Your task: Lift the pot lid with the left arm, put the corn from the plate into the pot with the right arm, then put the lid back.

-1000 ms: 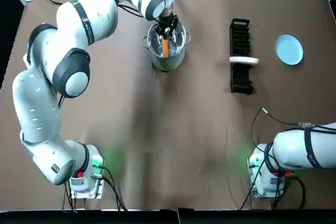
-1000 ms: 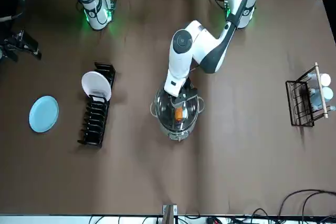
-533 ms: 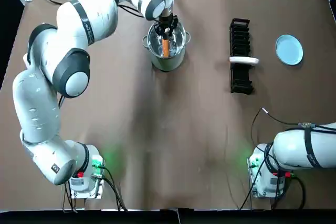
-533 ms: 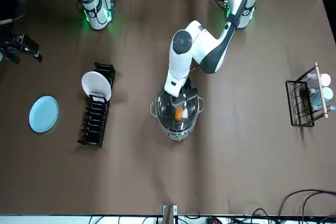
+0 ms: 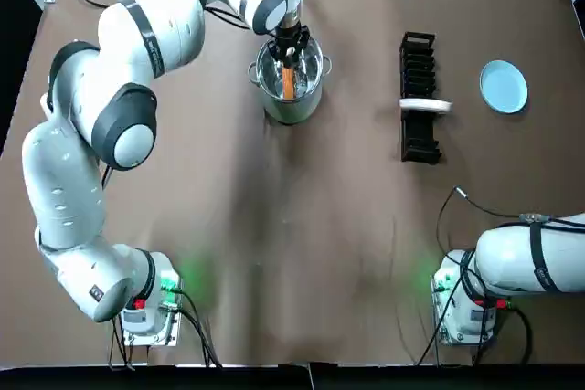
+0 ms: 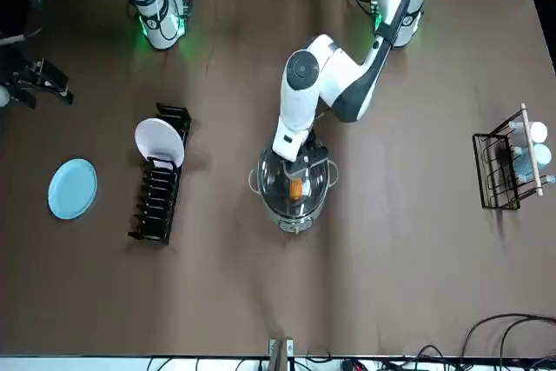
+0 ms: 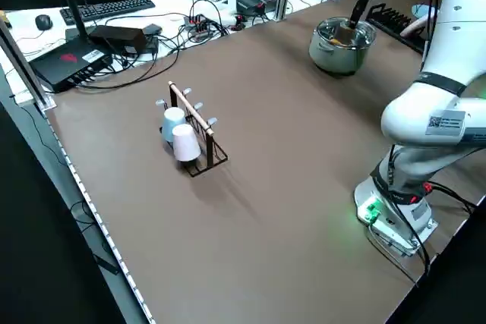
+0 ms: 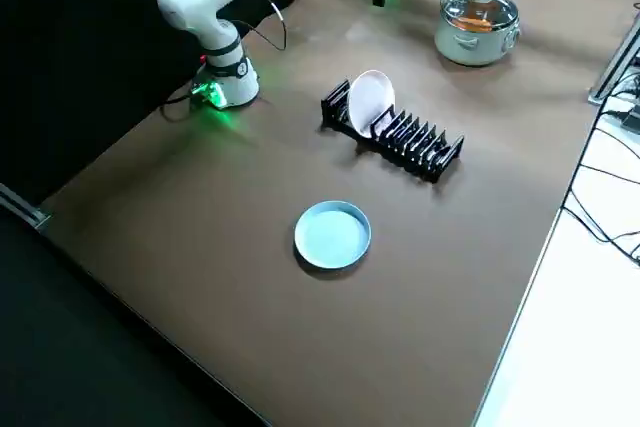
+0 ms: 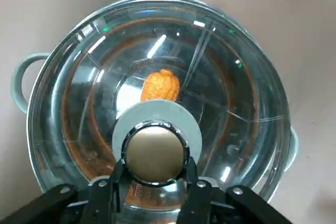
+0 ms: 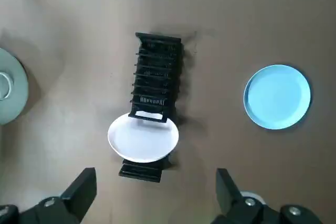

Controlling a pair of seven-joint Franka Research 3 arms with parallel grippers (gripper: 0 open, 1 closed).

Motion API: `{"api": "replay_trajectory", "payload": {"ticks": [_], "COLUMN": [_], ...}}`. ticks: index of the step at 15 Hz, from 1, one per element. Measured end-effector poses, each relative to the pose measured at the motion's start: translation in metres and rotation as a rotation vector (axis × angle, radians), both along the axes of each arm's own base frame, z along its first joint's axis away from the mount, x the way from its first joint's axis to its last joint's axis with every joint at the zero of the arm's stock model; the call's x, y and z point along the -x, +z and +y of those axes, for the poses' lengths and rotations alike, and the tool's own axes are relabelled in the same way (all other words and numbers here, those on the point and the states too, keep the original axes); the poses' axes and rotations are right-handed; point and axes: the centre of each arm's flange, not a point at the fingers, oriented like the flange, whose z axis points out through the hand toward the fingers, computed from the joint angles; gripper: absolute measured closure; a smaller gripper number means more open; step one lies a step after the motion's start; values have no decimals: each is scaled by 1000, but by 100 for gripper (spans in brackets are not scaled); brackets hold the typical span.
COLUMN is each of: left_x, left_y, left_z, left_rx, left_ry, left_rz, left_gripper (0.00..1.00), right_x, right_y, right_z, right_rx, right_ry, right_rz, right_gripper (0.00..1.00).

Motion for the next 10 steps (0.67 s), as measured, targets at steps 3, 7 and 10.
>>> {"api": "replay_trajectory", "payload": {"ticks": [3, 7, 10], "left_x": [3, 5, 6], "left_y": [0, 1, 13], "left_z": [-3, -2, -1], "left_rx": [-6, -38, -41], "left_ry": [-8, -26, -22], "left_rz": [1, -7, -21], "left_gripper": [55, 55, 55], "right_x": [0, 0, 0], "right_y": [-4, -7, -10], "right_z": [10, 3, -8], "right_rx": [2, 1, 0], "right_ry": [19, 5, -16], "right_rz": [6, 11, 16], "right_gripper": [0, 0, 0]}}
